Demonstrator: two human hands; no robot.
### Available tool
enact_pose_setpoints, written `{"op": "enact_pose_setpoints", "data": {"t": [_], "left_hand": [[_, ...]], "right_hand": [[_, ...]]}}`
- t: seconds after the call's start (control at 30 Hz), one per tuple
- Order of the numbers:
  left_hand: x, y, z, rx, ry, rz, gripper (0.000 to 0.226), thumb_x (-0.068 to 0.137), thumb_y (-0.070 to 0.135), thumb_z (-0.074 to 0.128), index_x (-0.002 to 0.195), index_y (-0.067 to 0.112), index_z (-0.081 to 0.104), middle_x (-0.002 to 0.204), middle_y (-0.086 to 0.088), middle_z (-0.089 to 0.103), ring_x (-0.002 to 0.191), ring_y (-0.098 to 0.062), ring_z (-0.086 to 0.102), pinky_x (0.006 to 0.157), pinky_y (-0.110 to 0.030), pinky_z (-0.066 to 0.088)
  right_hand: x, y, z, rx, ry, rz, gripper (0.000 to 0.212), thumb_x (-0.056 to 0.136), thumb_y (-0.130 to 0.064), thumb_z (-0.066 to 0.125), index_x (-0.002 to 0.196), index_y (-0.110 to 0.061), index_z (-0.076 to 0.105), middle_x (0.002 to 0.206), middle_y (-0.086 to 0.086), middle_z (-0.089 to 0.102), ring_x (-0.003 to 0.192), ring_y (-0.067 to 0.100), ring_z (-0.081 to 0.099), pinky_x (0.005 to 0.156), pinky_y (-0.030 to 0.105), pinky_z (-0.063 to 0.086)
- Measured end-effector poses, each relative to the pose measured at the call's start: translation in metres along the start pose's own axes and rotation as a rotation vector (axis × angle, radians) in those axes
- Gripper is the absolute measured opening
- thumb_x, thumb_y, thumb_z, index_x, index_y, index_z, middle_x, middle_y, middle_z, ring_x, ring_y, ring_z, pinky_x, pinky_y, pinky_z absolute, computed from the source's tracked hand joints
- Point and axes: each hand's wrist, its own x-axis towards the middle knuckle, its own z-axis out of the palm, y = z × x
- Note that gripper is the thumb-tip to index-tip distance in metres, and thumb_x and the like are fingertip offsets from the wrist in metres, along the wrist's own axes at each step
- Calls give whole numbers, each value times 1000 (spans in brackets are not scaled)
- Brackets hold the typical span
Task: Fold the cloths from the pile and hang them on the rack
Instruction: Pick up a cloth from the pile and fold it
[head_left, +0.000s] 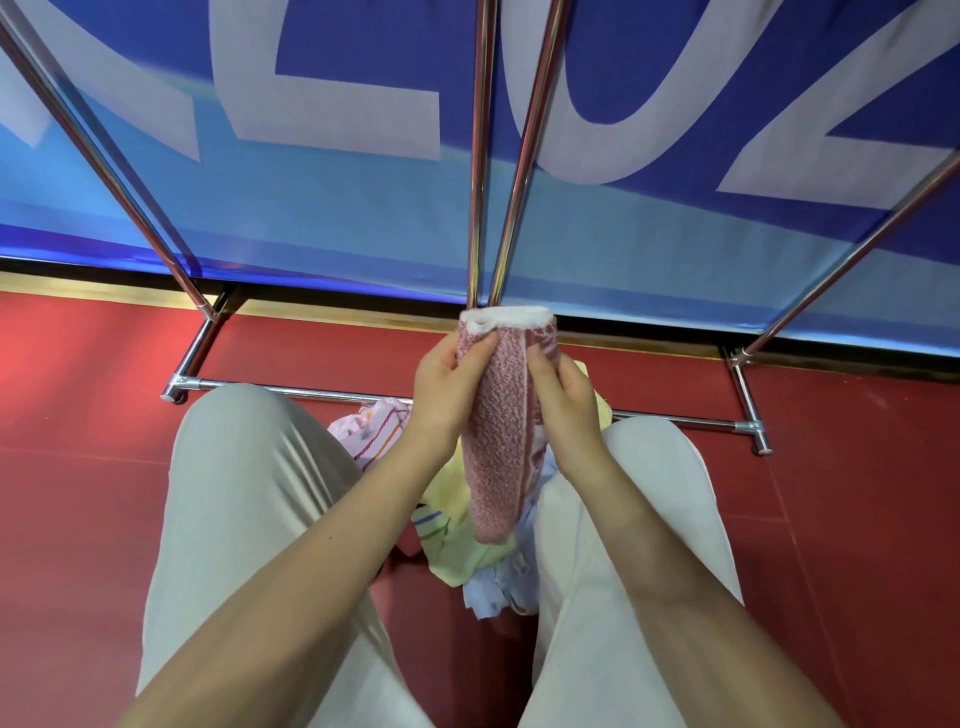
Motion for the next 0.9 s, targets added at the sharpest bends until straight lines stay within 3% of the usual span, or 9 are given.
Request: {"op": "enact_pose_setpoints", "data": {"t": [0.1, 0.23, 0.37, 0.53, 0.6, 0.77, 0.9], "left_hand": [[2, 10, -4, -141, 46, 9, 13, 94, 20, 58, 95, 21, 72, 96, -2, 73, 91, -17, 66, 86, -36, 52], [4, 18, -10, -201, 72, 26, 17, 98, 14, 53, 99, 19, 69, 97, -3, 72, 93, -16, 67, 85, -33, 53], [4, 22, -17, -189, 60, 35, 17, 97, 15, 54, 99, 21, 70, 101, -4, 73, 100, -20, 67, 93, -40, 52], [8, 34, -40, -290, 53, -4, 17, 99, 17, 51, 104, 13, 66, 91, -2, 74, 87, -16, 70, 78, -29, 56], [12, 37, -52, -340, 90, -12, 17, 99, 18, 50, 106, 9, 64, 89, -4, 73, 82, -15, 69, 75, -28, 57], [27, 38, -86, -442, 200, 0, 16, 100, 22, 51, 106, 13, 62, 96, -8, 67, 91, -22, 63, 87, -39, 51], [28, 31, -102, -527, 190, -40, 23, 101, 26, 48, 113, 11, 60, 104, -11, 67, 99, -25, 63, 99, -47, 47]], "right_hand": [[-3, 5, 3, 42, -153, 31, 16, 91, -19, 63, 107, -20, 61, 99, -5, 70, 91, 6, 67, 77, 22, 51], [-2, 16, 15, -58, -249, 61, 33, 78, -7, 76, 98, -29, 61, 92, -15, 70, 85, -2, 67, 78, 19, 53], [1, 34, 26, -129, -332, 160, 32, 73, -4, 80, 91, -26, 66, 88, -14, 70, 82, -1, 67, 83, 27, 53], [-9, 55, 38, -189, -493, 248, 38, 74, -4, 80, 96, -29, 63, 89, -21, 66, 79, -14, 63, 75, 7, 49], [-12, 62, 41, -227, -540, 264, 37, 74, -3, 80, 97, -28, 64, 90, -19, 67, 80, -13, 63, 79, 10, 51], [-19, 77, 38, -292, -620, 296, 44, 74, -9, 81, 107, -31, 63, 104, -15, 69, 98, 0, 66, 87, 19, 50], [-21, 74, 32, -301, -605, 284, 46, 78, -11, 78, 120, -17, 60, 108, -11, 69, 98, 1, 66, 82, 15, 51]]}}
